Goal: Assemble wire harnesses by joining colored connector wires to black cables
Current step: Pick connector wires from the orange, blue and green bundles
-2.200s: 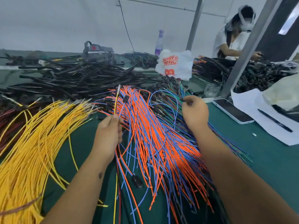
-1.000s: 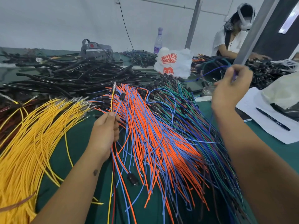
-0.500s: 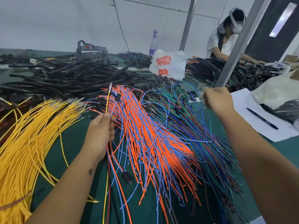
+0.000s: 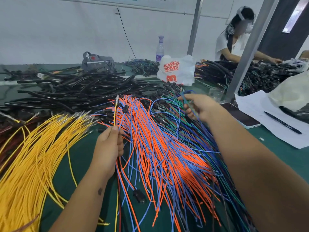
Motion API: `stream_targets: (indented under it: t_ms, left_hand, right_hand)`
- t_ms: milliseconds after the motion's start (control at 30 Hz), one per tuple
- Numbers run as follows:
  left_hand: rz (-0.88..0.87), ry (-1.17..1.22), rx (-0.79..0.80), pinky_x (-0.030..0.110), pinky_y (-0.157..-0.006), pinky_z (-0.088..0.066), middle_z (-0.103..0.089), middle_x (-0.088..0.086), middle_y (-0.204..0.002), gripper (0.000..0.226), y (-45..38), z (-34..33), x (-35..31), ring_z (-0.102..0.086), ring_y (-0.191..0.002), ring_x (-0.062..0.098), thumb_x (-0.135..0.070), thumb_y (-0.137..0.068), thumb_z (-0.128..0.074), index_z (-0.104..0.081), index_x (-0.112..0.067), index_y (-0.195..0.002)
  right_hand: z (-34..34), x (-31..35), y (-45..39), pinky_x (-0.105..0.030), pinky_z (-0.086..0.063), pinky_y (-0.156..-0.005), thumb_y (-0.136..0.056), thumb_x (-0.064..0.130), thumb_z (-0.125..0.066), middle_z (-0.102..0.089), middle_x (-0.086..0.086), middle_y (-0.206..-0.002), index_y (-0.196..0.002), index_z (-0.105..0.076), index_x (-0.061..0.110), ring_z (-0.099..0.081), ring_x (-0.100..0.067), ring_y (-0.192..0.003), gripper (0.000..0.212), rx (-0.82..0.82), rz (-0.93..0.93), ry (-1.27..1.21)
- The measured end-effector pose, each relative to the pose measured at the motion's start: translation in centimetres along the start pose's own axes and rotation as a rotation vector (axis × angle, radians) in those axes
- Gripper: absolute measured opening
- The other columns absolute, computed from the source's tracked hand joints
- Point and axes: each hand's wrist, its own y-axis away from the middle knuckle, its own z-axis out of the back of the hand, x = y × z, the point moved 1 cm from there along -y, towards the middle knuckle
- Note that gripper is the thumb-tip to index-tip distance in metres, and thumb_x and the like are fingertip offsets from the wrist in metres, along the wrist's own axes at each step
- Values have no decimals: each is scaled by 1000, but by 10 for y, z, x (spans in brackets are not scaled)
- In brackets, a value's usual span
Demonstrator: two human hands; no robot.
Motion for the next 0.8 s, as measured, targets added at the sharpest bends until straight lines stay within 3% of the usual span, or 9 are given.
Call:
stream_targets:
  t_ms: [100, 233, 333, 433, 500, 633, 700, 733, 800]
  left_hand:
    - [1, 7, -2, 17, -36, -20, -26, -11, -49, 36, -1, 0, 1, -18, -40, 5, -22, -105, -33, -47, -14, -73]
    - [15, -7, -5, 17, -36, -21, -27, -10, -50, 37, -1, 0, 1, -19, -40, 6, -24, -105, -33, -47, -15, -72]
    - [26, 8, -5, 17, -36, -21, -27, -10, -49, 36, 0, 0, 0, -19, -40, 6, -24, -105, -33, -46, -15, -73]
    - [31, 6, -4, 17, -36, -21, -27, -10, -49, 36, 0, -1, 0, -18, -40, 7, -24, -105, -32, -46, -15, -74]
    - [36, 12, -9, 18, -36, -20, -26, -10, -49, 36, 0, -2, -1, -18, -40, 7, -25, -105, -33, -46, -15, -73]
    - [60, 13, -22, 18, -36, -21, -27, -11, -48, 35, 0, -1, -1, -20, -40, 8, -26, -104, -34, -47, -16, -73]
    - [63, 15, -23, 18, -36, -22, -27, -10, -49, 36, 1, 0, -1, -20, -40, 8, -26, -104, -34, -47, -16, -73]
    - [60, 19, -21, 17, -36, -21, -27, -10, -49, 36, 2, 0, -1, -20, -40, 8, -26, -105, -34, -47, -16, -73]
    - [46, 38, -11, 17, -36, -21, -26, -10, -49, 36, 4, 0, -3, -18, -40, 7, -25, -105, -33, -45, -15, -72]
  right_hand:
    - [-15, -7, -1, -16, -26, -39, -98, 26, -50, -42, -5, -62, -91, -70, 16, -32, -13, -38, 23, -6, 128, -17]
    - [-15, 8, 8, -20, -20, -41, -99, 34, -51, -32, 2, -54, -97, -67, 11, -23, -12, -42, 29, -145, 262, -38]
    - [0, 44, 23, -26, -29, -49, -96, 23, -53, -39, 2, -57, -86, -69, 10, -33, -13, -50, 23, -327, 437, -47]
    - [13, 87, 42, -17, -31, -54, -95, 17, -51, -47, 13, -54, -81, -69, 17, -39, 0, -48, 23, -395, 616, -2]
    - [17, 110, 56, -17, -28, -54, -97, 17, -49, -41, 13, -54, -85, -72, 18, -34, -1, -46, 26, -409, 732, -35]
    - [18, 133, 77, -24, -21, -44, -100, 27, -48, -32, 5, -49, -90, -72, 16, -25, -11, -43, 28, -327, 954, -97]
    - [15, 130, 78, -25, -21, -44, -99, 29, -49, -33, 2, -51, -91, -72, 18, -26, -13, -44, 27, -287, 984, 7]
    - [15, 124, 76, -24, -22, -44, -98, 29, -51, -34, -1, -51, -88, -72, 20, -28, -13, -43, 25, -249, 942, 116]
    - [20, 107, 69, -24, -27, -47, -97, 29, -54, -40, 1, -47, -81, -73, 21, -34, -14, -42, 26, -44, 676, 434]
